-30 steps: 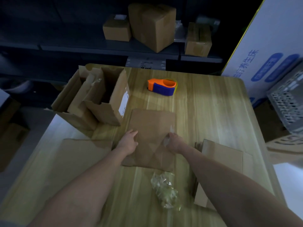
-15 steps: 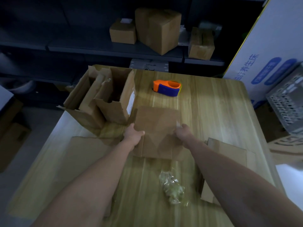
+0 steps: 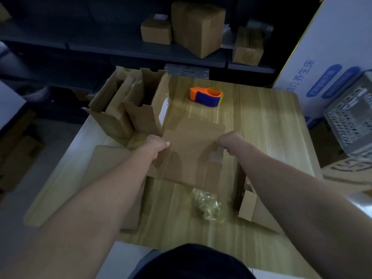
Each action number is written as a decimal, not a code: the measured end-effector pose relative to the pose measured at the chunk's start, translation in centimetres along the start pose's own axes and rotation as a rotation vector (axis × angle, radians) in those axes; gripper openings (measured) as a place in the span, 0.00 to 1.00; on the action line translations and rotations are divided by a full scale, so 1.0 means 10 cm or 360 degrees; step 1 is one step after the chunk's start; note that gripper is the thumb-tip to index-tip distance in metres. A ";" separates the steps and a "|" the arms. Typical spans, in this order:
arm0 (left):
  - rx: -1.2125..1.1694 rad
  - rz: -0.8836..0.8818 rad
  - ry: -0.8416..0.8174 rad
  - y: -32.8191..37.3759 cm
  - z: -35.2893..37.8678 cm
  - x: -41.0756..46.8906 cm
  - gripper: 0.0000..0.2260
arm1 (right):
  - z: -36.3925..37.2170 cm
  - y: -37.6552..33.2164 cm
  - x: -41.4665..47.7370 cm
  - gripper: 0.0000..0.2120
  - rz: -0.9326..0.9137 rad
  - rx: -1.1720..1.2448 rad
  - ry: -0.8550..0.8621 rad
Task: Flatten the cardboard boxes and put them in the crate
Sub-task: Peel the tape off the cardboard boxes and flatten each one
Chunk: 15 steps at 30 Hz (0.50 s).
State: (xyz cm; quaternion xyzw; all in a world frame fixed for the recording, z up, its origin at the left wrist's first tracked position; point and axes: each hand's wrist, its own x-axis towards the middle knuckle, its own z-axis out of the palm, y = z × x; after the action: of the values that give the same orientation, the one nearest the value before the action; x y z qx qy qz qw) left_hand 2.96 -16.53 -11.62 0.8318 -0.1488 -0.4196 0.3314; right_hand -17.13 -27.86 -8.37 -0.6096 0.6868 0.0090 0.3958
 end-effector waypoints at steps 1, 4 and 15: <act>0.0057 -0.0006 -0.0003 -0.07 -0.08 -0.04 0.19 | 0.02 -0.03 -0.03 0.14 -0.0045 -0.0066 0.0001; 0.0154 -0.0022 0.0003 -0.31 -0.33 -0.20 0.16 | 0.12 -0.20 -0.15 0.09 -0.0219 -0.0017 0.0010; 0.0106 -0.0297 0.0411 -1.46 -1.54 -0.48 0.19 | 0.85 -1.02 -0.66 0.22 -0.0908 -0.0142 -0.0022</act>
State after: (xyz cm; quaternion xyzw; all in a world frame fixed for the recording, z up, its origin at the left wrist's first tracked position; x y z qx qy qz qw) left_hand 11.89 3.33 -12.00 0.8996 -0.0410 -0.3331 0.2795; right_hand -4.35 -20.86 -5.72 -0.7949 0.4839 -0.0682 0.3598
